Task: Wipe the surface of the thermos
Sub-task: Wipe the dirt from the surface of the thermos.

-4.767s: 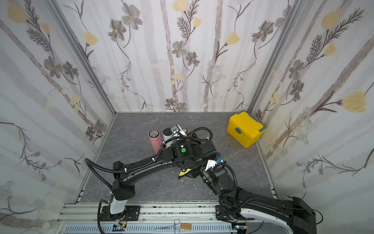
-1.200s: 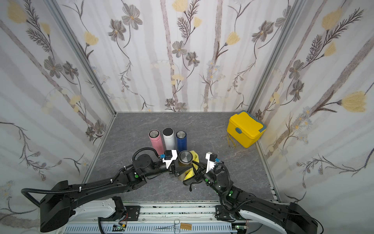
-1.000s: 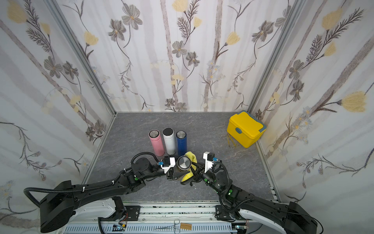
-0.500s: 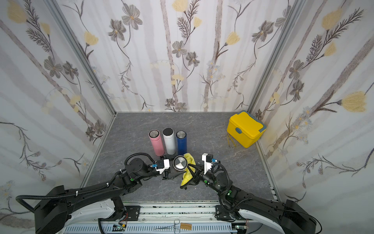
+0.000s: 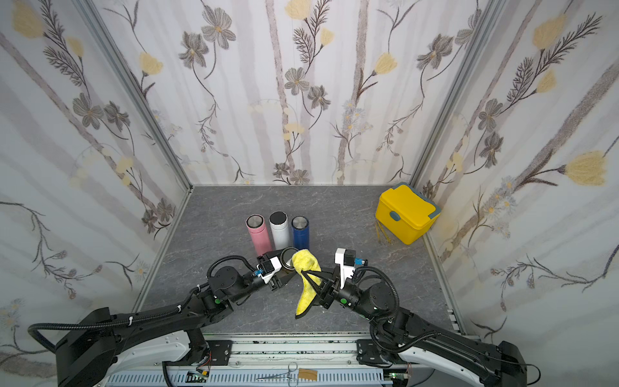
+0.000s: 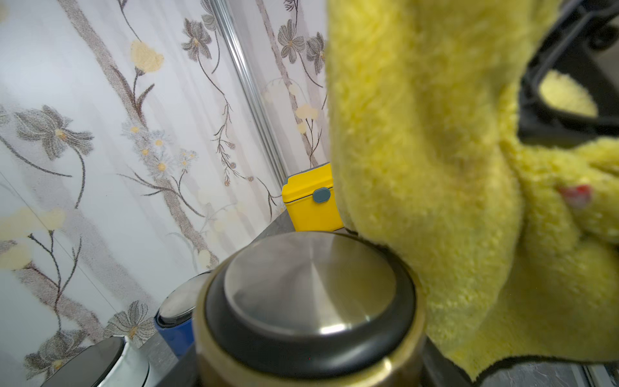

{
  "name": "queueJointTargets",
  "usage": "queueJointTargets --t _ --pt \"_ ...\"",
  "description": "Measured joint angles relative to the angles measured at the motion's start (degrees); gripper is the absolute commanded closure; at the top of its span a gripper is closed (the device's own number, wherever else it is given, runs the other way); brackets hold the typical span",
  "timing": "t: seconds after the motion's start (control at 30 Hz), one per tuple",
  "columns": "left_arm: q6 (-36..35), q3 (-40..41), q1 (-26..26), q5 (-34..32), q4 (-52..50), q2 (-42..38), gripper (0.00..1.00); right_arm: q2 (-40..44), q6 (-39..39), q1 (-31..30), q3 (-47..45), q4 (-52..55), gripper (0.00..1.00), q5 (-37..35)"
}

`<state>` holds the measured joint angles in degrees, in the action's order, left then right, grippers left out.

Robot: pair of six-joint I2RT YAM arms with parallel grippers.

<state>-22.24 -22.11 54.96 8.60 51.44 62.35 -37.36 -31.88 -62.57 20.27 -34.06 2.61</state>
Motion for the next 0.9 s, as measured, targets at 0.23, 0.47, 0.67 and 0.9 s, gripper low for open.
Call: queueJointTargets --t 0.23,0.47,0.67,0.9 --pt "-0.96 -0.39 -0.11 1.99 -3.65 0.92 1.00 -8.50 -0.11 0.13 5.73 3.69 1.00 -3.43" --pt "-1.57 -0.39 -0.04 2.78 -6.36 0.90 1.00 -8.87 -0.72 1.55 7.52 9.57 1.00 -8.52" --pt "-1.09 -0.44 0.02 2.19 -7.54 0.90 1.00 -11.98 -1.03 -3.28 8.74 9.01 1.00 -8.72" --pt "-0.26 -0.83 0.07 3.67 -9.51 0.46 1.00 -13.27 -1.11 -2.86 9.27 8.57 1.00 -7.87"
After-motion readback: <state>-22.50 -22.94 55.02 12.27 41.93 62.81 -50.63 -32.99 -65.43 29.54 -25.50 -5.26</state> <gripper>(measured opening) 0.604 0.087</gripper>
